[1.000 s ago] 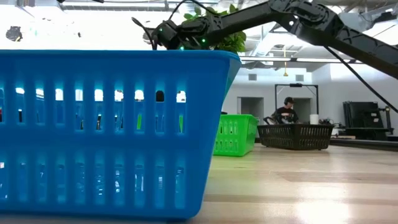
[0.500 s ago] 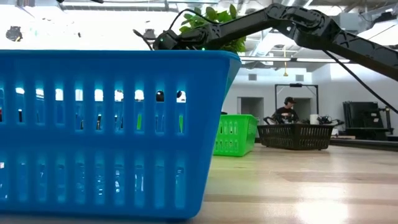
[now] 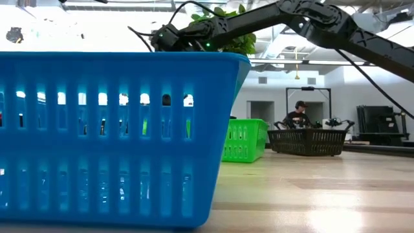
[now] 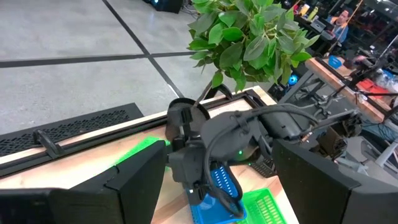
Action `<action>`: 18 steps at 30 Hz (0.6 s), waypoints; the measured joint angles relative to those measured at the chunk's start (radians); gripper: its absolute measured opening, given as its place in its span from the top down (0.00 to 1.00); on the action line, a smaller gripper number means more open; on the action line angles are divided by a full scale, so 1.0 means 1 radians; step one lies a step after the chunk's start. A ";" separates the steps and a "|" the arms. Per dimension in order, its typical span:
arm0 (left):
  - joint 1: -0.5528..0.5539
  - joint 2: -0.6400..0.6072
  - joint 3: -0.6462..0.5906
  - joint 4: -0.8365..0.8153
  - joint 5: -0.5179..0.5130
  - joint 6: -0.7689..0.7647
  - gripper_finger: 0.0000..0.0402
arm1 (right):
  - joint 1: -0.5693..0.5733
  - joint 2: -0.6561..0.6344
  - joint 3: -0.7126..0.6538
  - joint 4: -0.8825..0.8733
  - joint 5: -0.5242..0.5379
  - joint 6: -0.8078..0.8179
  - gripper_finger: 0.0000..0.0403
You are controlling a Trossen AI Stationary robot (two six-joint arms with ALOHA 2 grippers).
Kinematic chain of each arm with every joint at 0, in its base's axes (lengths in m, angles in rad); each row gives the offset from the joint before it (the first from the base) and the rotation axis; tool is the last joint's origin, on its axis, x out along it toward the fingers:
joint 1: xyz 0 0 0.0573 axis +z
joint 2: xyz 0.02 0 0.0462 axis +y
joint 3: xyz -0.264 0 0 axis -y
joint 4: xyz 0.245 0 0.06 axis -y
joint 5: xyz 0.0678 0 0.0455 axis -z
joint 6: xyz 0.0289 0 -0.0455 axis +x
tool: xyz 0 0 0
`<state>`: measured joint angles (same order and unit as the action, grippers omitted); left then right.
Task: Stack baskets by color
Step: Stack the top green bin on the middle right green bin
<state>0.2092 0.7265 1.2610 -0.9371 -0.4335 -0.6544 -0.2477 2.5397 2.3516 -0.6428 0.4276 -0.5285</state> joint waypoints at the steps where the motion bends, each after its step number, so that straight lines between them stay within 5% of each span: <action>1: 0.000 0.000 0.000 0.000 0.000 0.000 0.30 | 0.004 0.000 0.000 -0.009 0.020 0.000 0.95; 12: 0.000 0.000 0.000 0.000 0.000 0.000 0.30 | 0.023 -0.050 -0.001 -0.031 0.042 0.111 0.98; 18: 0.000 0.000 0.000 -0.004 0.000 0.003 0.30 | -0.015 -0.180 0.002 -0.102 -0.024 0.417 0.99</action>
<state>0.2092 0.7261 1.2610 -0.9406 -0.4335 -0.6510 -0.2631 2.3600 2.3539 -0.7450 0.4033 -0.1114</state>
